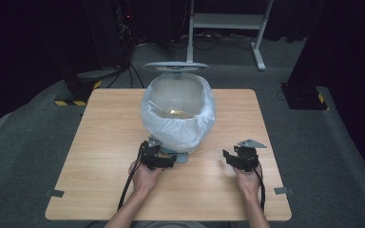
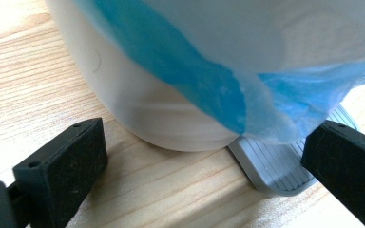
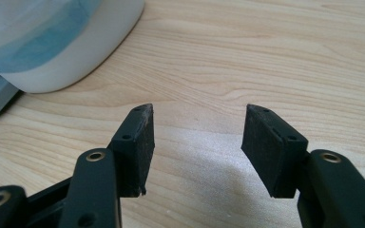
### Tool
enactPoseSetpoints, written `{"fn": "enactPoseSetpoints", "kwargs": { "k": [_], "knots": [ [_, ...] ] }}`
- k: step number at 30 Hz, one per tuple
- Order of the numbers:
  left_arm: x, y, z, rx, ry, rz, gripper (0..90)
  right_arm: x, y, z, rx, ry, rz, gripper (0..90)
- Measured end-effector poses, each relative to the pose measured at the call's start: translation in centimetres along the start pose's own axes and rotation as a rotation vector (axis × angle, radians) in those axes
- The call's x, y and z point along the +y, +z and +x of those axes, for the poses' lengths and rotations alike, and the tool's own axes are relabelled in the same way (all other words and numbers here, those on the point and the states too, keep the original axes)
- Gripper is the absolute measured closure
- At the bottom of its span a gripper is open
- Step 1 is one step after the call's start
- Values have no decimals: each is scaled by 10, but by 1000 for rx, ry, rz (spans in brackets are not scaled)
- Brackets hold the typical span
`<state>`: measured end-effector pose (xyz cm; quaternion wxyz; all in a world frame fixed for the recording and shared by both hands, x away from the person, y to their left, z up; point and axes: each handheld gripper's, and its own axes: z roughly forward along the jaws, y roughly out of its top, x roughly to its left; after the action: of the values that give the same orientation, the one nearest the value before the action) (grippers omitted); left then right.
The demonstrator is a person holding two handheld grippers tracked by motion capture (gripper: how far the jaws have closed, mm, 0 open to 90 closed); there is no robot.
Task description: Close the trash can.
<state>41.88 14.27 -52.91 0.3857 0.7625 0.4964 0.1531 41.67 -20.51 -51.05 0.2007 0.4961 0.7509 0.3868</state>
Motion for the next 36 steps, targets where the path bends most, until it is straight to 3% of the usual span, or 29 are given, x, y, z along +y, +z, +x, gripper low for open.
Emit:
{"fn": "enactPoseSetpoints", "kwargs": {
  "k": [2,4,6,8,10,12,16,17,18,20,22,24,26,28,36],
  "knots": [
    [0,-1,0,8,17,-4,20,-1,2,0,-11,-4,12,425],
    [0,-1,-1,3,4,-8,25,-2,4,0,-21,-5,20,415],
    [1,-2,0,9,24,-4,31,-3,6,0,-28,-7,25,409],
    [1,-2,-2,0,6,-5,39,-5,10,-1,-40,-9,45,390],
    [2,-4,-1,5,31,-3,48,-9,16,-1,-53,-19,60,362],
    [3,-4,-1,0,20,-14,49,-10,16,3,-88,-57,67,354],
    [5,-9,3,-34,5,-19,41,-9,18,1,-89,-46,70,315],
    [5,-8,2,-25,-24,-52,39,-8,18,1,-89,-45,72,312],
    [6,-10,4,-28,14,-14,39,-8,18,1,-89,-45,73,311],
    [6,-9,1,-20,-17,-55,42,-8,18,1,-89,-44,73,311],
    [6,-10,0,-20,-16,-56,52,-8,18,1,-89,-44,73,311],
    [6,-15,5,-19,37,-14,59,-8,18,1,-89,-44,73,311],
    [5,-18,7,-26,-26,-62,61,-8,18,1,-90,-44,72,311],
    [3,-22,12,-27,-45,-74,66,-8,18,1,-91,-42,73,311],
    [-8,-32,31,56,-23,-44,80,-8,18,1,-91,-44,72,311]
  ]
}}
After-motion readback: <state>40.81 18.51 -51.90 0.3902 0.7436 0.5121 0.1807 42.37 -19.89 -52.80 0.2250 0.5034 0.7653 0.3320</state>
